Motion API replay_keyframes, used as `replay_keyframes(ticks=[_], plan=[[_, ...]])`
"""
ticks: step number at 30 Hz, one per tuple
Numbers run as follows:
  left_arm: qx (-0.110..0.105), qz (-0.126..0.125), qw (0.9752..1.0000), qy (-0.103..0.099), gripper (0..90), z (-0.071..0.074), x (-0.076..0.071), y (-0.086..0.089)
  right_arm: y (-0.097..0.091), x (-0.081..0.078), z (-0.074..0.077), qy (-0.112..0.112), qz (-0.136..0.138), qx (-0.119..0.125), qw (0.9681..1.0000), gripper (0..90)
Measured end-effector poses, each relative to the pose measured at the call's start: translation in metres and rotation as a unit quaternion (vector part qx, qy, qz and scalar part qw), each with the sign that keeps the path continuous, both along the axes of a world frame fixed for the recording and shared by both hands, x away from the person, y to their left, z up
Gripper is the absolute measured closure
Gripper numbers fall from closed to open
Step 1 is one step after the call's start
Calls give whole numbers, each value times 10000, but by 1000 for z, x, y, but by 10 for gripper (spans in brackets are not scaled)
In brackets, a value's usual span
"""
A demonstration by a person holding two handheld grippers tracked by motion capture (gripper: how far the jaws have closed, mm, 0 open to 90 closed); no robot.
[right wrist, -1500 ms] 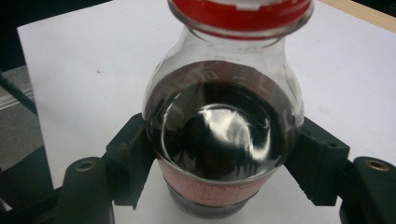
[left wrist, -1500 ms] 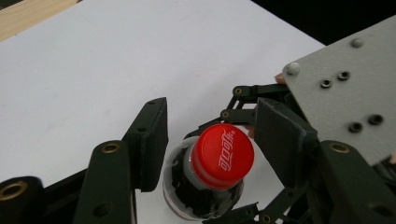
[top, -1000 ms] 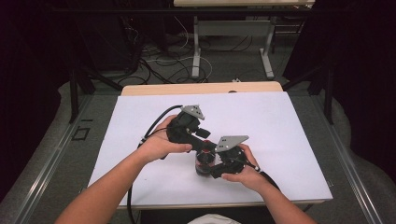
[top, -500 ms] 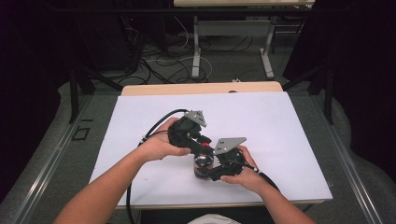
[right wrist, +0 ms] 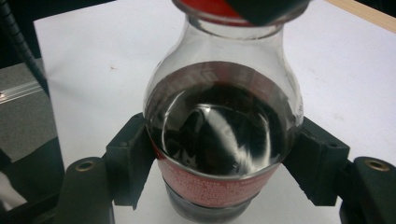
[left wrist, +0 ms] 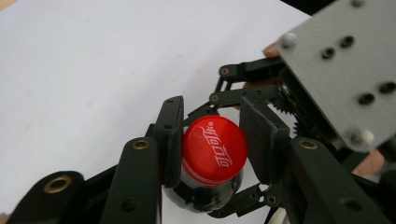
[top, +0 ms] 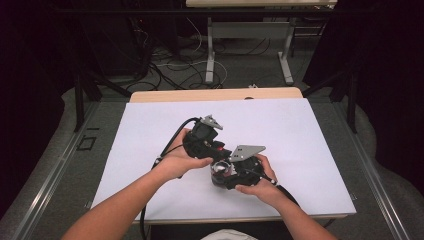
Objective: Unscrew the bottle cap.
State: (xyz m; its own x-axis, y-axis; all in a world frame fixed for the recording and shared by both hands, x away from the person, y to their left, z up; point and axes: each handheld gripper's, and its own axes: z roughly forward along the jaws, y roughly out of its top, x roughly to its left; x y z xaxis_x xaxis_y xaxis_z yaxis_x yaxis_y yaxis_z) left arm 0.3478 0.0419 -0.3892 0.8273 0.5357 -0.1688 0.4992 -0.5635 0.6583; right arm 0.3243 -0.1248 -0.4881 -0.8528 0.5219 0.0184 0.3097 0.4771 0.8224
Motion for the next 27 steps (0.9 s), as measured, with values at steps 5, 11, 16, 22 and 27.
replay_keyframes(ticks=[5,11,16,22,27], plan=[[97,727,9973,18,618,1,-5,-5,0,-1,1,49,-93,-75,9999,300],[137,1378,9900,260,615,1,-8,-10,2,-1,-2,-36,-196,-109,9997,300],[0,1033,9935,471,549,2,0,-6,0,0,-1,-66,-183,-32,9998,300],[-281,274,9989,242,432,9,7,6,-5,1,2,6,-89,118,9999,300],[42,-877,9961,-111,425,13,11,9,-4,1,2,109,129,183,9997,300]])
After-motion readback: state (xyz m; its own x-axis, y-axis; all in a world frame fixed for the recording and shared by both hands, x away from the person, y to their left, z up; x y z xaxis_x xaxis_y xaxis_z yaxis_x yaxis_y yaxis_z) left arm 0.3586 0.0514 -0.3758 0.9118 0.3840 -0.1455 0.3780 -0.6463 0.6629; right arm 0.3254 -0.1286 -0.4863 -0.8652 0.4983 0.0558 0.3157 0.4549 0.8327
